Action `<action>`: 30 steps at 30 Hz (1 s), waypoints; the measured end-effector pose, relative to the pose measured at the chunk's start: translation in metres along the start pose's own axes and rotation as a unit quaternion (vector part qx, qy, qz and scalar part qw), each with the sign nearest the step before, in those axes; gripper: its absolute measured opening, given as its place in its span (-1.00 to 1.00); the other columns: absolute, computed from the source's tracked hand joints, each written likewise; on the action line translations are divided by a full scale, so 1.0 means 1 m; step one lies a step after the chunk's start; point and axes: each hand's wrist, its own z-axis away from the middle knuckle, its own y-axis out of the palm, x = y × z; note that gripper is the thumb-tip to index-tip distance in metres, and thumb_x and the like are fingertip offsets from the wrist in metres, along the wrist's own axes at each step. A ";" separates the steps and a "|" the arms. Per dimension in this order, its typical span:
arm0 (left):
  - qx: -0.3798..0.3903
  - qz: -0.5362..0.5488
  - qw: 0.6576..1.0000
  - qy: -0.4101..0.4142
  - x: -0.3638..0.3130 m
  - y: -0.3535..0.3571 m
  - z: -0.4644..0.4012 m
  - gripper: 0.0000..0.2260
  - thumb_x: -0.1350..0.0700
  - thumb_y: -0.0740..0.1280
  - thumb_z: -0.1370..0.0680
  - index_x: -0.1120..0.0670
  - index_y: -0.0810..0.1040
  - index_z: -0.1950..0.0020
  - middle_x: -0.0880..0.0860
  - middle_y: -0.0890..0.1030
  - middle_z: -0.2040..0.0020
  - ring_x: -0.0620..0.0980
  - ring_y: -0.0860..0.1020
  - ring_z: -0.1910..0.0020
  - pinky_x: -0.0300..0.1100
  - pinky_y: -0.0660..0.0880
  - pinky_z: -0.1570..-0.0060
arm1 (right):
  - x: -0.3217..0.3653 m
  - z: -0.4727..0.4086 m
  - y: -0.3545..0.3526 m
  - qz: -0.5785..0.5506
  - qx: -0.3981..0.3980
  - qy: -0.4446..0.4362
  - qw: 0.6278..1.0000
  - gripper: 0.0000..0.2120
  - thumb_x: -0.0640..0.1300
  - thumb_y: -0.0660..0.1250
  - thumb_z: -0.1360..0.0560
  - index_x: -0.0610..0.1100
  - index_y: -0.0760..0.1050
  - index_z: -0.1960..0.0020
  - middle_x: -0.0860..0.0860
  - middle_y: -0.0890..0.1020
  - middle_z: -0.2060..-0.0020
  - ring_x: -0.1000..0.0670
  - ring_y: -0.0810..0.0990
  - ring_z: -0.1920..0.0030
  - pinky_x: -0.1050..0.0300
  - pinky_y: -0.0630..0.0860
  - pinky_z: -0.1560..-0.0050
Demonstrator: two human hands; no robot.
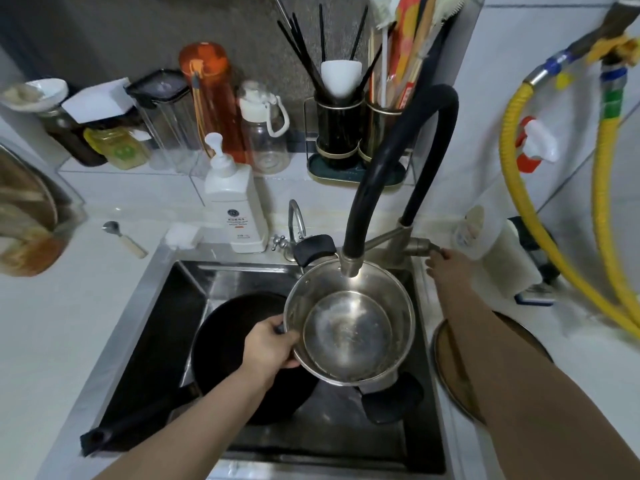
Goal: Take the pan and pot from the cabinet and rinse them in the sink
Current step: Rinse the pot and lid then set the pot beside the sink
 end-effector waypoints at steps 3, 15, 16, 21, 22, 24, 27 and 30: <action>-0.005 0.007 1.000 -0.002 0.001 0.003 -0.003 -0.81 0.28 0.36 -0.47 0.02 0.64 0.03 0.07 0.66 0.20 -0.03 0.62 0.32 -0.12 0.63 0.31 | -0.007 -0.008 0.002 0.000 -0.014 -0.017 1.000 -0.74 -0.17 0.15 -0.57 -0.32 0.55 -0.03 -0.26 0.63 0.04 -0.25 0.59 -0.03 -0.23 0.48 -0.18; -0.025 0.018 0.999 -0.022 0.009 0.002 -0.005 -0.82 0.30 0.36 -0.45 0.08 0.66 0.03 0.07 0.66 0.26 -0.02 0.62 0.35 -0.08 0.63 0.28 | -0.009 0.027 0.008 -0.051 0.013 0.011 0.999 -0.71 -0.09 0.25 -0.54 -0.28 0.51 -0.12 -0.26 0.61 -0.03 -0.24 0.58 -0.08 -0.20 0.48 -0.20; -0.028 0.016 0.999 -0.024 0.010 0.001 -0.004 -0.82 0.30 0.36 -0.44 0.09 0.66 0.02 0.08 0.66 0.26 -0.01 0.61 0.35 -0.08 0.63 0.28 | -0.012 0.042 0.011 -0.046 0.034 0.012 0.998 -0.74 -0.06 0.27 -0.53 -0.23 0.51 -0.09 -0.24 0.61 -0.01 -0.24 0.59 -0.07 -0.21 0.49 -0.19; -0.053 0.012 0.998 -0.028 0.018 -0.010 -0.002 -0.83 0.31 0.33 -0.44 0.13 0.64 0.03 0.12 0.63 0.29 0.02 0.59 0.35 -0.06 0.64 0.28 | -0.027 0.119 0.023 -0.072 0.091 0.010 0.993 -0.69 -0.02 0.30 -0.52 -0.12 0.52 -0.21 -0.02 0.60 -0.04 -0.05 0.56 -0.09 -0.06 0.47 -0.24; -0.060 0.015 0.998 -0.030 0.020 -0.014 -0.001 -0.83 0.31 0.33 -0.44 0.14 0.64 0.03 0.12 0.62 0.29 0.03 0.59 0.34 -0.04 0.64 0.26 | -0.028 0.131 0.023 -0.072 0.096 0.011 0.993 -0.74 -0.03 0.29 -0.52 -0.10 0.55 -0.16 0.02 0.61 0.00 -0.02 0.56 -0.06 -0.04 0.48 -0.23; -0.071 0.023 0.997 -0.033 0.023 -0.022 0.000 -0.86 0.30 0.33 -0.45 0.15 0.63 0.05 0.13 0.62 0.29 0.06 0.59 0.32 -0.01 0.64 0.23 | -0.032 0.150 0.025 -0.088 0.113 0.018 0.990 -0.87 -0.05 0.31 -0.52 -0.04 0.60 0.00 0.02 0.65 0.07 -0.02 0.60 -0.01 -0.07 0.51 -0.20; -0.083 0.028 0.996 -0.027 0.027 -0.033 0.003 -0.90 0.27 0.33 -0.47 0.14 0.62 0.07 0.14 0.63 0.23 0.06 0.60 0.29 -0.07 0.64 0.27 | -0.037 0.177 0.030 -0.094 0.131 0.012 0.987 -0.84 -0.18 0.33 -0.50 0.04 0.59 0.19 -0.09 0.67 0.10 -0.08 0.62 0.04 -0.07 0.50 -0.15; -0.099 0.059 0.993 -0.035 0.030 -0.037 0.006 -0.91 0.26 0.34 -0.47 0.12 0.58 0.06 0.14 0.61 0.22 0.06 0.59 0.31 -0.11 0.61 0.33 | -0.042 0.199 0.040 -0.093 0.092 0.037 0.991 -0.89 -0.20 0.35 -0.49 -0.14 0.57 -0.01 -0.13 0.62 0.02 -0.09 0.57 0.00 -0.05 0.49 -0.17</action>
